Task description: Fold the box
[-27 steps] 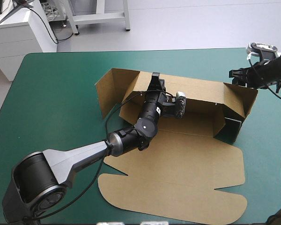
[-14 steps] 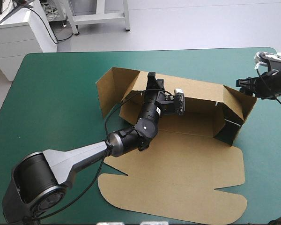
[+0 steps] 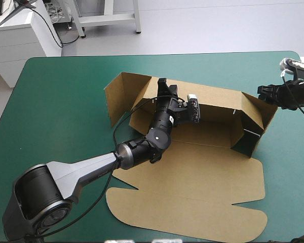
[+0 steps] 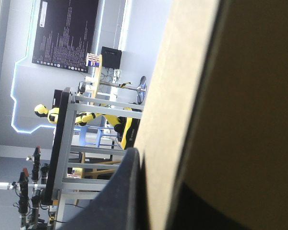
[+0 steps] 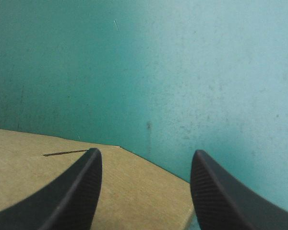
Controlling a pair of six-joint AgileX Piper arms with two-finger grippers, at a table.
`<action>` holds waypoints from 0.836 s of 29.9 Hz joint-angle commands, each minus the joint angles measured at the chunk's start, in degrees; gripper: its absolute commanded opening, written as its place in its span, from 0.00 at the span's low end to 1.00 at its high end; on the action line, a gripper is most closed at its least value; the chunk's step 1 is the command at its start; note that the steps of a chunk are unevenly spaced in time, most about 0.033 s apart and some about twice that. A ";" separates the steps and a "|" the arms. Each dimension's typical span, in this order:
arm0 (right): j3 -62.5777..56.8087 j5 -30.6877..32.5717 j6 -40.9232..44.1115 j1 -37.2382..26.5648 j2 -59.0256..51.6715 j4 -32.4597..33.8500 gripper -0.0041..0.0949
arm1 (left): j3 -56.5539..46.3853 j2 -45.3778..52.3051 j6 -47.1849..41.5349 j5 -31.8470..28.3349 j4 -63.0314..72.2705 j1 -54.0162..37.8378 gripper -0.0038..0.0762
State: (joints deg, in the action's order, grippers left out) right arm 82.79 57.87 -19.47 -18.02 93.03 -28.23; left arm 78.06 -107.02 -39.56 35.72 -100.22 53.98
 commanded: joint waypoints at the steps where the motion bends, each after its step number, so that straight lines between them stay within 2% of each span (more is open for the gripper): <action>1: 0.56 0.37 0.90 0.06 -2.13 -0.66 0.55 | 0.77 1.73 -6.73 -0.12 2.58 0.20 0.04; 12: 6.51 -0.57 2.20 0.06 -2.13 -3.37 0.56 | 0.77 1.73 -8.55 0.11 2.58 0.20 0.04; 16: 9.31 1.53 3.15 0.06 -2.02 -2.54 0.56 | 0.77 1.73 -8.55 0.11 2.58 0.20 0.04; 20: 7.84 3.61 3.15 0.06 -2.02 0.31 0.56 | 0.77 1.73 -8.55 0.19 2.58 0.20 0.04; 25: 5.76 4.03 3.04 0.06 -2.02 0.39 0.56 | 0.77 1.73 -8.98 0.19 2.58 0.20 0.04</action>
State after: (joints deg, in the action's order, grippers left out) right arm 87.96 62.64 -16.19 -17.96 93.39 -26.71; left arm 78.01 -107.06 -44.05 35.77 -100.97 53.98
